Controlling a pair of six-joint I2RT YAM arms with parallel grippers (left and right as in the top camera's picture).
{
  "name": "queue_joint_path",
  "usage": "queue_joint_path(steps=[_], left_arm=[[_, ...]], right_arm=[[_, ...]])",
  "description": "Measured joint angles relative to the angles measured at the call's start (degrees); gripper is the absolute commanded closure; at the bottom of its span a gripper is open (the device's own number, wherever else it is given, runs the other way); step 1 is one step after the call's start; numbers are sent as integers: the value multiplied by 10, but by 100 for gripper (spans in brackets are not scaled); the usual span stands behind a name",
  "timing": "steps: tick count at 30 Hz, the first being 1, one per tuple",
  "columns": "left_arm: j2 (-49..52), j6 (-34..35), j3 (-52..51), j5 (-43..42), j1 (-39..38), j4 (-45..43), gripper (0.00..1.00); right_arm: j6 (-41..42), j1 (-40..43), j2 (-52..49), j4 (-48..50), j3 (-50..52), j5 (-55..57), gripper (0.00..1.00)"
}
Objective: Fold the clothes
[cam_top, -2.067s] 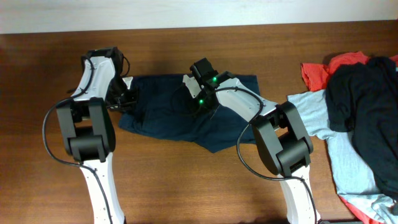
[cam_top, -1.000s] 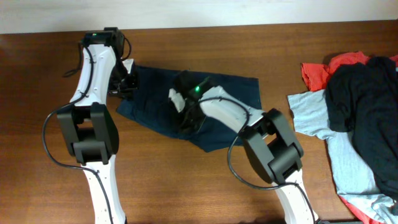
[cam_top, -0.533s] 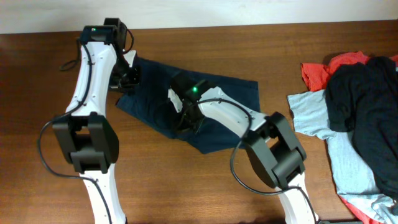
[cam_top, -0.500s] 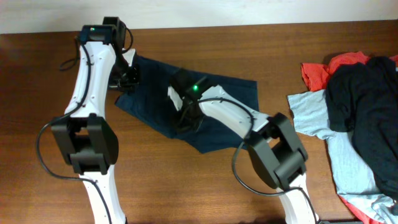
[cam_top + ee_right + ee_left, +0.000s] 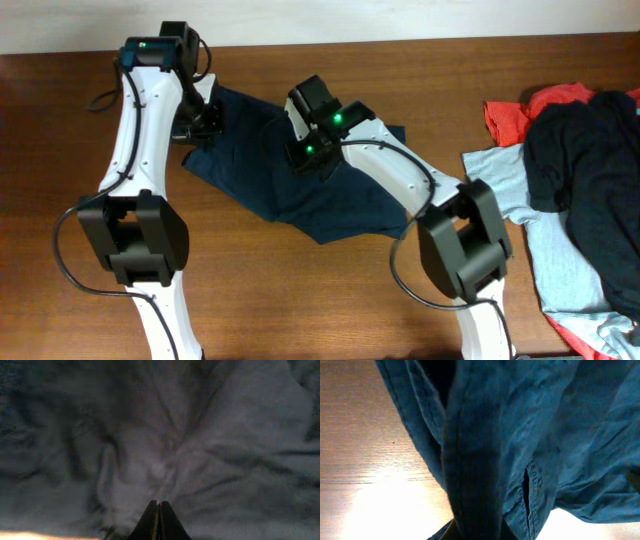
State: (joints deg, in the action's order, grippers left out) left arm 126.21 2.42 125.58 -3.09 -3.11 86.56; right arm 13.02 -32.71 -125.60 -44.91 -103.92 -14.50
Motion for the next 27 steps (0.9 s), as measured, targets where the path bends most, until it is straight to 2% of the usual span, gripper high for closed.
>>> queue_joint_path(steps=[10, 20, 27], left_arm=[[0, 0, 0, 1, -3, 1, 100], [-26, 0, 0, 1, -6, 7, 100], [-39, 0, 0, 1, -7, 9, 100]], right_arm=[[1, -1, -87, 40, 2, -46, 96], [1, 6, -87, 15, -31, -53, 96], [2, 59, -60, 13, -85, -50, 95]])
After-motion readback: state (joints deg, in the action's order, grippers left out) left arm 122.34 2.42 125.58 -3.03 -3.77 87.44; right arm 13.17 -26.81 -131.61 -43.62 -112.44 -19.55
